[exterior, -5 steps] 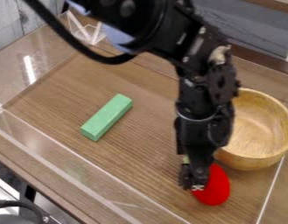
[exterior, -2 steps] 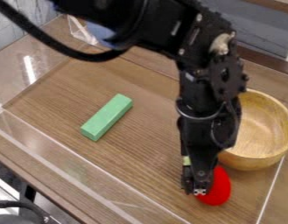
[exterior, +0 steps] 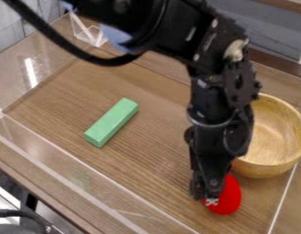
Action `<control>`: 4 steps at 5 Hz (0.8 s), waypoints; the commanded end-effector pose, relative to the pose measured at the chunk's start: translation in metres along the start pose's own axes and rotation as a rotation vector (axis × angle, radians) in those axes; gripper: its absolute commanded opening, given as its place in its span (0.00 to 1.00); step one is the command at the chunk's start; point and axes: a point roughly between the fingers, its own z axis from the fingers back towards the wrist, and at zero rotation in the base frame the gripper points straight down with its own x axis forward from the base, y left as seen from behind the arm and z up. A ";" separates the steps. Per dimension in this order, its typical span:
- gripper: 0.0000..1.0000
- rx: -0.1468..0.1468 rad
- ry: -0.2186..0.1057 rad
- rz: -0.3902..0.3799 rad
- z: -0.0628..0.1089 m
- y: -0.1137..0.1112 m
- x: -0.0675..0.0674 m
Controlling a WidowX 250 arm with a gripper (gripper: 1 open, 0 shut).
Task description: Move the red object to the left side of the table
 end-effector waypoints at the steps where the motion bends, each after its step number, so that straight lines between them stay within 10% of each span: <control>1: 0.00 0.081 -0.047 0.056 0.045 0.022 0.008; 3: 0.00 0.200 -0.066 0.128 0.107 0.036 -0.028; 4: 0.00 0.188 -0.074 0.095 0.108 0.017 -0.031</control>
